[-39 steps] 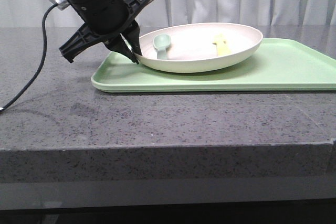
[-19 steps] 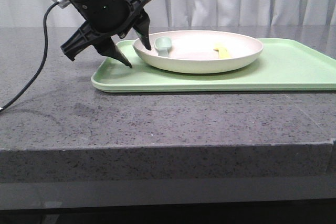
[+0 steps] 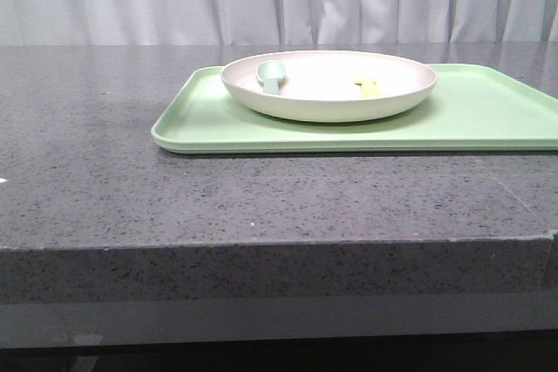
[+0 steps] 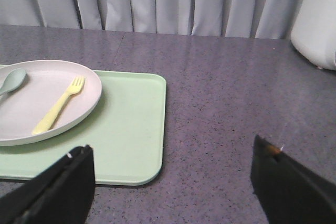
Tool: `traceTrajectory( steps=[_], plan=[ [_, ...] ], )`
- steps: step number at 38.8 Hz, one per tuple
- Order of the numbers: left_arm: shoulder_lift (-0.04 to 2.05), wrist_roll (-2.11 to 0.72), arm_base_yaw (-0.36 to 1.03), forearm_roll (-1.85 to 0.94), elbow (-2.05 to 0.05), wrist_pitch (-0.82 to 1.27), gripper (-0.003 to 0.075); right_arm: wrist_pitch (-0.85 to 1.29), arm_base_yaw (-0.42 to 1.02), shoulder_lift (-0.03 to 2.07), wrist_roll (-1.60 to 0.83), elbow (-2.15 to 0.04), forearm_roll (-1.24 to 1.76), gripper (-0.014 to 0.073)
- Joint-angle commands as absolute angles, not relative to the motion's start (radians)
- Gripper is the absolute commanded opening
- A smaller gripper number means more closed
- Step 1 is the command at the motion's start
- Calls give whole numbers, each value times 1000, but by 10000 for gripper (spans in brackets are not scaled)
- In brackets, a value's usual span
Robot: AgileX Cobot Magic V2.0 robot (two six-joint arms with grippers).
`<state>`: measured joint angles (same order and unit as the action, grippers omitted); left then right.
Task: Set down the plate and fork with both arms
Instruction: 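Open the left gripper and raise it away from the plate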
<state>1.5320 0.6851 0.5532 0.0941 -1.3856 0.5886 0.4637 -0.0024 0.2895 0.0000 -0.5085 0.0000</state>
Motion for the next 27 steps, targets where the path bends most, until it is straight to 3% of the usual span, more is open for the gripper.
traceTrajectory(
  steps=[1,7,16,27],
  plan=[
    [1419,485,561,100,-1416,638,399,386,-8,307,-5,-544,-11,624],
    [1295,267,545,100,-1401,783,399,386,-8,307,-5,-544,-11,624],
    [1067,-19,452,-68,-1284,788,399,386,-8,307,-5,-544,-11,624],
    [834,-140,305,-183,-1073,797,398,384,-8,307,-5,-544,-11,624]
  ],
)
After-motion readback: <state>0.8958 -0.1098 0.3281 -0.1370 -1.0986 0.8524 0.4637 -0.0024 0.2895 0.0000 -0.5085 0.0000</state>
